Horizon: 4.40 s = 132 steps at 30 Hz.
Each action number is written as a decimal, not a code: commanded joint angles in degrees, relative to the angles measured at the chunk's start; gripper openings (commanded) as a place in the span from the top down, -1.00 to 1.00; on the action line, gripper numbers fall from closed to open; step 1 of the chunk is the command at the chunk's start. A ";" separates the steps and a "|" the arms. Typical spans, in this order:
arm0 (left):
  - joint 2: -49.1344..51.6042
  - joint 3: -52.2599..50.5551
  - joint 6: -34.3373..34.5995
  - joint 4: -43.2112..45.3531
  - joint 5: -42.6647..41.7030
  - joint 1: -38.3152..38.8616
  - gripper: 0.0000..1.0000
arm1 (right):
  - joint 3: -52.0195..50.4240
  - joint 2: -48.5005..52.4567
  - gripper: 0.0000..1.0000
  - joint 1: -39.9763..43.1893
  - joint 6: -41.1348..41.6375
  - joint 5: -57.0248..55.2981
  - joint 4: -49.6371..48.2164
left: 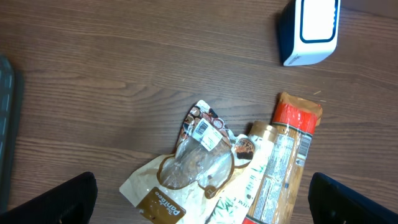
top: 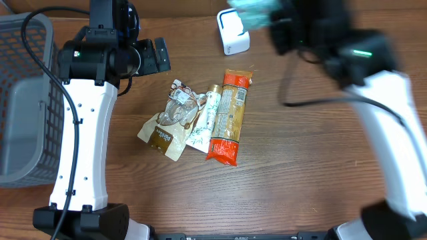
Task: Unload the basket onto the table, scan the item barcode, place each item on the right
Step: 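Hold the wipes pack barcode under the white scanner with the right gripper, then carry the wipes pack to the right table edge and release it, then move the right gripper over the spaghetti pack at table centre, then close the right gripper on the spaghetti pack and lift it, then turn the spaghetti pack with the right gripper and set it down diagonally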
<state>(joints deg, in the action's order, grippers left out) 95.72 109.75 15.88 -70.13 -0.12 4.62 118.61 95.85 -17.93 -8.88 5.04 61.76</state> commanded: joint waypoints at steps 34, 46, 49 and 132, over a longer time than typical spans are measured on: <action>-0.22 -0.37 -1.11 0.07 0.70 -0.11 -1.00 | -67.91 0.59 -0.46 44.81 43.06 14.88 -48.30; -0.22 -0.37 -1.11 0.07 0.70 -0.11 -0.99 | -49.48 -2.64 -0.92 42.45 24.55 25.24 -19.32; -0.22 -0.37 -1.11 0.07 0.70 -0.11 -0.99 | -45.53 -2.64 -1.00 38.60 20.00 27.21 -14.21; -0.22 -0.37 -1.11 0.07 0.70 -0.11 -1.00 | -41.38 18.60 -0.38 11.72 28.04 1.99 -4.13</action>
<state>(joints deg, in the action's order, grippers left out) 95.72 109.75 15.88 -70.13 -0.12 4.62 77.91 113.19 -10.52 21.26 16.91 58.72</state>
